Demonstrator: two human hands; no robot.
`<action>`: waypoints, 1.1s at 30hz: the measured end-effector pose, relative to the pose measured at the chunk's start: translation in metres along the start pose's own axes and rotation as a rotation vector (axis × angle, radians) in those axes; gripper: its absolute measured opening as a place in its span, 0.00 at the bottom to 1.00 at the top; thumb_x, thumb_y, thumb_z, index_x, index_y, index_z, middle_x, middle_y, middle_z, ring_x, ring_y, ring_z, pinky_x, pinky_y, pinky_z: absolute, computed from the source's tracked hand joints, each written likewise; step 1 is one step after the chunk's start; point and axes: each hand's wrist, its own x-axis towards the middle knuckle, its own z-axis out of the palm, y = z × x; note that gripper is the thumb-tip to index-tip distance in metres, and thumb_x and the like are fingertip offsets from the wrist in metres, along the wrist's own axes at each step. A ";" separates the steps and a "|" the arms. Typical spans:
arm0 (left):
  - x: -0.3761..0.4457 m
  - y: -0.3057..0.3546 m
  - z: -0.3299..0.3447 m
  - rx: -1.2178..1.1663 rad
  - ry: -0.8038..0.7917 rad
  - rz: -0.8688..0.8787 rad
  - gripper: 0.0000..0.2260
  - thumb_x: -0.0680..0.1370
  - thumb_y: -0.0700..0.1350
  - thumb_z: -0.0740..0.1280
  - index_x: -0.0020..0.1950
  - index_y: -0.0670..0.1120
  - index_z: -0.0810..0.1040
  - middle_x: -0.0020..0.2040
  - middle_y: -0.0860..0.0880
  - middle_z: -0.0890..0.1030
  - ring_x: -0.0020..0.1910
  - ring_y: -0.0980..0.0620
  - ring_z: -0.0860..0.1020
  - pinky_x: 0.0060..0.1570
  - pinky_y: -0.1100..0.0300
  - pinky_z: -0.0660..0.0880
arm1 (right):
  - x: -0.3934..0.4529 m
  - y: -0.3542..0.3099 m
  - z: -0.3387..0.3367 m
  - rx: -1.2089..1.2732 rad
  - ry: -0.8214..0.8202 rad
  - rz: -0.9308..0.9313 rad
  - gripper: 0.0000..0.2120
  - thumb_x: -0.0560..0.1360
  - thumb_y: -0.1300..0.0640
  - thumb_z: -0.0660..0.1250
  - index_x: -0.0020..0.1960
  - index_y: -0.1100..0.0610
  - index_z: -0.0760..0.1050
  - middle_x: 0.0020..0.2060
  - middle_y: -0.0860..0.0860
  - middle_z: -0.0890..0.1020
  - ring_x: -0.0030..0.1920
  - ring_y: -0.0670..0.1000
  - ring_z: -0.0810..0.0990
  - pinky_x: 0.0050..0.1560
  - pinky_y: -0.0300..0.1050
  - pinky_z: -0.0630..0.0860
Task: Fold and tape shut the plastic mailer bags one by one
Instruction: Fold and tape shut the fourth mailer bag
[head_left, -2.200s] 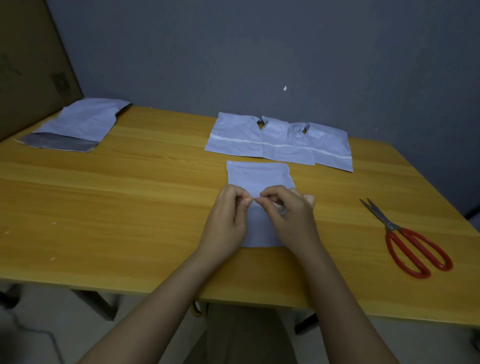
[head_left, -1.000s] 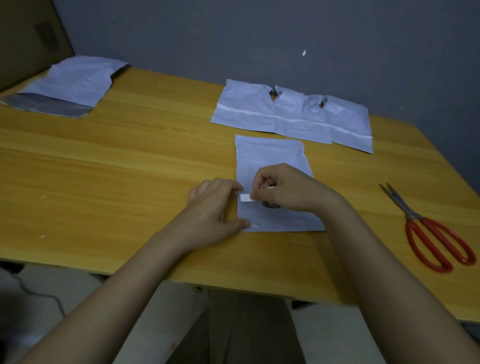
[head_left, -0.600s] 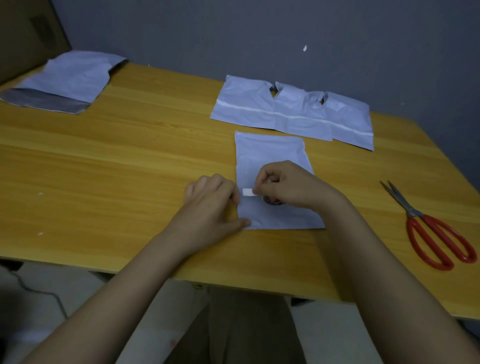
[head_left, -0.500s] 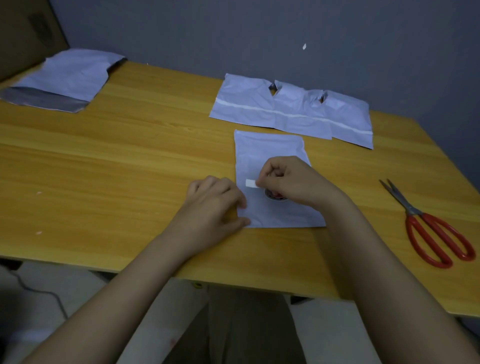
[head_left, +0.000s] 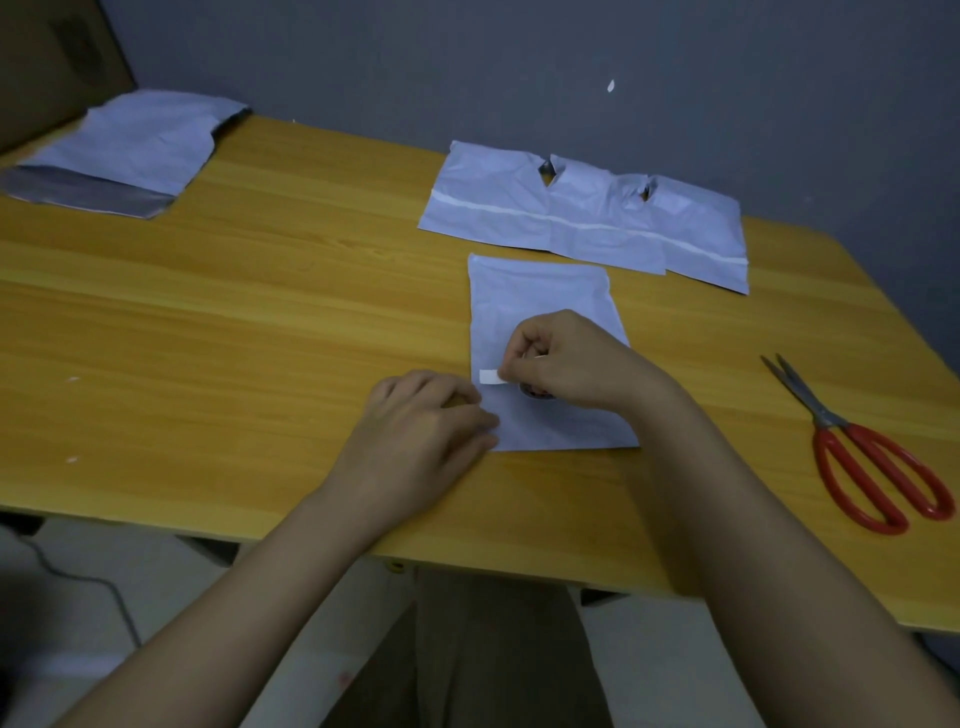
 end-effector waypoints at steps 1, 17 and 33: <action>-0.001 0.001 0.000 0.003 -0.004 -0.014 0.17 0.76 0.57 0.56 0.51 0.54 0.83 0.54 0.53 0.79 0.56 0.48 0.75 0.53 0.56 0.65 | 0.001 -0.001 0.000 0.006 -0.001 -0.005 0.07 0.74 0.60 0.69 0.37 0.58 0.78 0.25 0.46 0.77 0.27 0.41 0.75 0.33 0.37 0.71; -0.006 0.002 0.008 0.006 0.053 -0.046 0.16 0.76 0.56 0.56 0.50 0.55 0.83 0.55 0.52 0.79 0.56 0.47 0.75 0.51 0.54 0.68 | 0.007 0.000 0.007 -0.015 -0.042 0.018 0.07 0.72 0.60 0.71 0.35 0.55 0.77 0.27 0.46 0.77 0.29 0.43 0.74 0.35 0.40 0.71; -0.006 0.001 0.009 -0.022 0.101 -0.034 0.16 0.77 0.55 0.58 0.51 0.51 0.83 0.49 0.48 0.76 0.50 0.46 0.75 0.46 0.54 0.70 | 0.011 -0.009 0.011 -0.180 -0.039 0.035 0.05 0.73 0.60 0.69 0.40 0.59 0.80 0.30 0.42 0.76 0.32 0.39 0.73 0.27 0.28 0.65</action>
